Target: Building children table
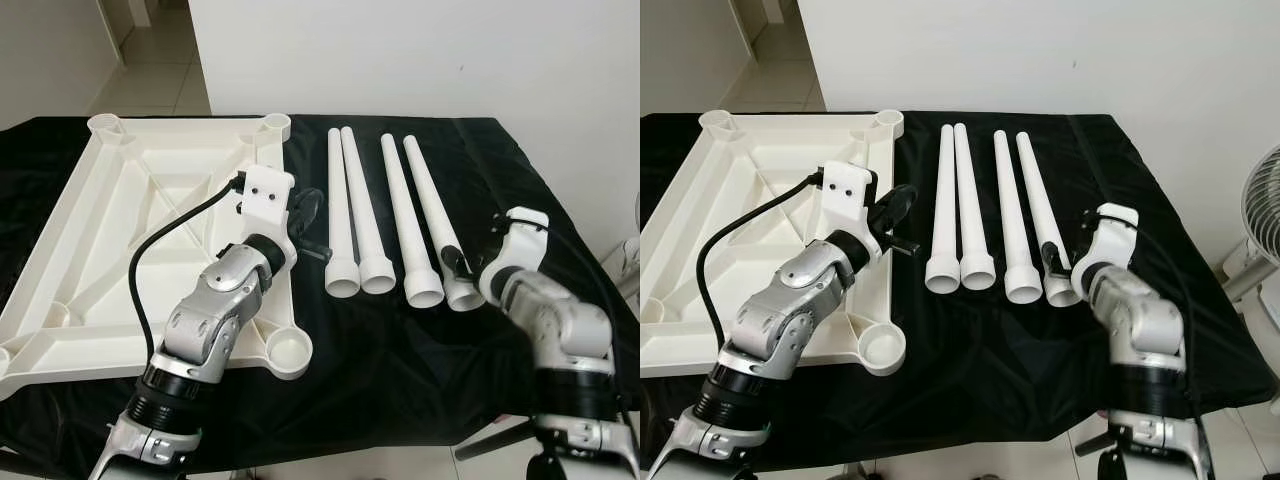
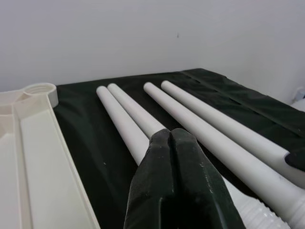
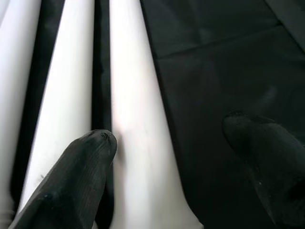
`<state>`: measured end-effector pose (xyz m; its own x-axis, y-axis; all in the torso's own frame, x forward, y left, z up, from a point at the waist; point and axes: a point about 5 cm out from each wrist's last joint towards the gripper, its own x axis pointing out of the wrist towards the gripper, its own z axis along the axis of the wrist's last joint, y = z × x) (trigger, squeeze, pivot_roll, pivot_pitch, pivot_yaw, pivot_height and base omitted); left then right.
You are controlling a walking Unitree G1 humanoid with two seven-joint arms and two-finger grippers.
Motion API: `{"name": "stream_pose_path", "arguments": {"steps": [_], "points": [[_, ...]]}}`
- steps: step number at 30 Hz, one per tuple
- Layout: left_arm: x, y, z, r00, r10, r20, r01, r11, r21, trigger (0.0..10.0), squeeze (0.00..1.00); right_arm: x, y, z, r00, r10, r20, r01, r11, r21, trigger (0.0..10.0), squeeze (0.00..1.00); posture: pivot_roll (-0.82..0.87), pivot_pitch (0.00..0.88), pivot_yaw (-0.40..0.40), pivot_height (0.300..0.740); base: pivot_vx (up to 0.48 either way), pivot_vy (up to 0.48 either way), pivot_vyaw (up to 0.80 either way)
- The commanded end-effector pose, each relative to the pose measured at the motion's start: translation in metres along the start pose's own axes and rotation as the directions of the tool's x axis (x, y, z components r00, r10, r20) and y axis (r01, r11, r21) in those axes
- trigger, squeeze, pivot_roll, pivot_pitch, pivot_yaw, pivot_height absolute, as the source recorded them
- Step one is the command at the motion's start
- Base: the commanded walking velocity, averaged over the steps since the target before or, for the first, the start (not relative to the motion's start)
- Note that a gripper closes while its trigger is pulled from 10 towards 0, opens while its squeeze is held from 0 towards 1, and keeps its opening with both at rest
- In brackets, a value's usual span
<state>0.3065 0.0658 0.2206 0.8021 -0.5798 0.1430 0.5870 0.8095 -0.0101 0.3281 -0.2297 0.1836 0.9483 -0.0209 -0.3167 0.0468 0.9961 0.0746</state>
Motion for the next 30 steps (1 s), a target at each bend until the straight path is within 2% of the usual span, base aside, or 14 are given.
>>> {"name": "stream_pose_path", "arguments": {"steps": [1,5,8,18,20,23,24,25,30], "points": [[-0.003,-0.014,0.001,0.978,-0.207,-0.005,0.207,0.978,0.005,10.0,0.00,0.001,-0.002,-0.004,0.999,0.012,-0.038,-0.012,1.000,0.017,10.0,0.00,-0.01,0.133,0.012,0.740,0.000,0.000,0.00],[-0.005,-0.016,0.003,0.977,-0.214,-0.006,0.214,0.977,0.011,10.0,0.00,0.003,-0.003,-0.002,0.994,0.045,-0.103,-0.041,0.998,0.040,10.0,0.00,0.00,0.143,0.001,0.740,0.000,0.000,0.00],[-0.008,-0.016,0.005,0.979,-0.202,-0.009,0.202,0.979,0.009,10.0,0.00,0.004,-0.005,-0.002,0.970,0.099,-0.223,-0.085,0.994,0.071,10.0,0.00,0.01,0.149,-0.010,0.740,0.000,0.000,0.00],[-0.010,-0.016,0.007,0.982,-0.187,-0.006,0.187,0.982,0.001,10.0,0.00,0.005,-0.007,-0.002,0.937,0.139,-0.320,-0.129,0.990,0.053,10.0,0.00,0.01,0.159,-0.038,0.740,0.000,0.000,0.00],[-0.011,-0.019,0.008,0.982,-0.189,-0.002,0.189,0.982,-0.003,10.0,0.00,0.006,-0.002,-0.015,0.901,0.169,-0.401,-0.168,0.985,0.039,10.0,0.00,0.01,0.157,-0.048,0.740,0.000,0.000,0.00],[-0.010,-0.019,0.009,0.982,-0.190,-0.001,0.190,0.982,-0.005,10.0,0.00,0.006,-0.001,-0.021,0.885,0.178,-0.431,-0.180,0.983,0.036,9.8,0.00,0.01,0.157,-0.048,0.740,0.000,0.000,0.00],[-0.011,-0.020,0.009,0.981,-0.192,0.002,0.192,0.981,-0.004,10.0,0.00,0.006,0.001,-0.028,0.869,0.186,-0.459,-0.191,0.981,0.035,6.2,0.00,0.01,0.155,-0.052,0.740,0.000,0.000,0.00],[-0.010,-0.020,0.010,0.981,-0.192,0.005,0.192,0.981,-0.007,10.0,0.00,0.006,0.003,-0.035,0.848,0.196,-0.492,-0.201,0.979,0.042,0.3,0.00,0.01,0.152,-0.055,0.740,0.000,0.000,0.00],[-0.009,-0.021,0.012,0.981,-0.192,0.009,0.192,0.981,-0.012,10.0,0.00,0.005,0.005,-0.038,0.832,0.215,-0.512,-0.212,0.975,0.065,0.0,0.00,0.01,0.144,-0.055,0.740,0.000,0.000,0.00]]}}
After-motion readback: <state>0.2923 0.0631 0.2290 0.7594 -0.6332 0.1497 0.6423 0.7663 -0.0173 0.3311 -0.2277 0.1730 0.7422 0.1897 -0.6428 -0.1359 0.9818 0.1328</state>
